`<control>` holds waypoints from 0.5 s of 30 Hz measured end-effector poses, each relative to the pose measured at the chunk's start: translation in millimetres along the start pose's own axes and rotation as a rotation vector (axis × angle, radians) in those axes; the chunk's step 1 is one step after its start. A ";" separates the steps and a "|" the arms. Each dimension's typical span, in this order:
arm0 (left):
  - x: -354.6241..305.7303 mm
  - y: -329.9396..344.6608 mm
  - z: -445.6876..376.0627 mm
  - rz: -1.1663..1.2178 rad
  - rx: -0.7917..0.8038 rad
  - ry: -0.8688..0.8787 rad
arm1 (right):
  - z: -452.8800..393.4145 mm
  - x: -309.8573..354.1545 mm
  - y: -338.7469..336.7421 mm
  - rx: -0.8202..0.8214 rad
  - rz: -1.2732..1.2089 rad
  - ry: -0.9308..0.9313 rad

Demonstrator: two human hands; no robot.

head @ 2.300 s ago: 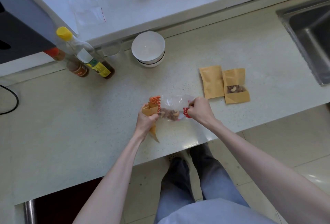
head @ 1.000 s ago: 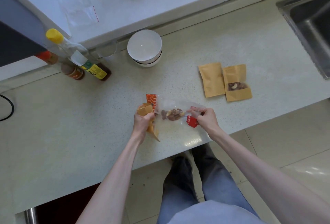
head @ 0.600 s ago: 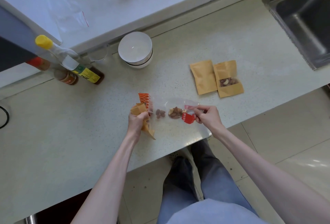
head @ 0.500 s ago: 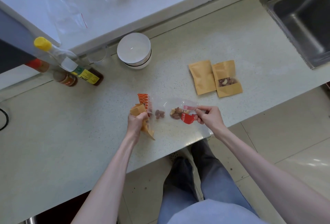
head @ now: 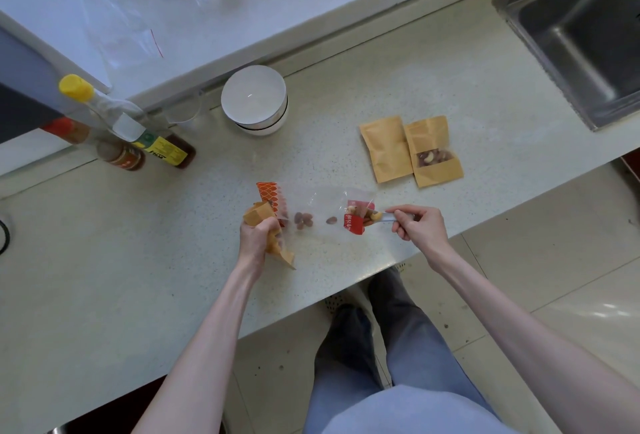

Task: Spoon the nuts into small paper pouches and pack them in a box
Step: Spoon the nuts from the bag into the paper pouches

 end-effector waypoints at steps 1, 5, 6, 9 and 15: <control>-0.5 -0.5 -0.3 -0.001 -0.007 0.000 | 0.2 -0.7 -1.5 -0.005 -0.004 0.005; -4.7 -3.2 -2.8 -0.030 -0.042 0.019 | 0.0 -2.4 -7.7 -0.030 -0.005 0.011; -5.8 -4.8 -3.9 -0.039 -0.055 0.023 | -0.3 -2.9 -9.4 -0.036 0.000 0.013; -9.6 -11.0 -5.6 -0.031 -0.090 0.028 | -2.3 -4.2 -14.9 -0.047 -0.002 0.025; -14.7 -21.0 -5.1 -0.023 -0.143 0.042 | -3.9 -1.6 -26.8 -0.066 -0.013 0.044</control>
Point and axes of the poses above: each hand's wrist, its own z-axis away from the middle knuckle, its own y-axis out of the palm, x = y × z, the point moved 2 cm from there along -z, towards the middle knuckle, and after that the axes turned 13 degrees about z, right-handed, at the moved point
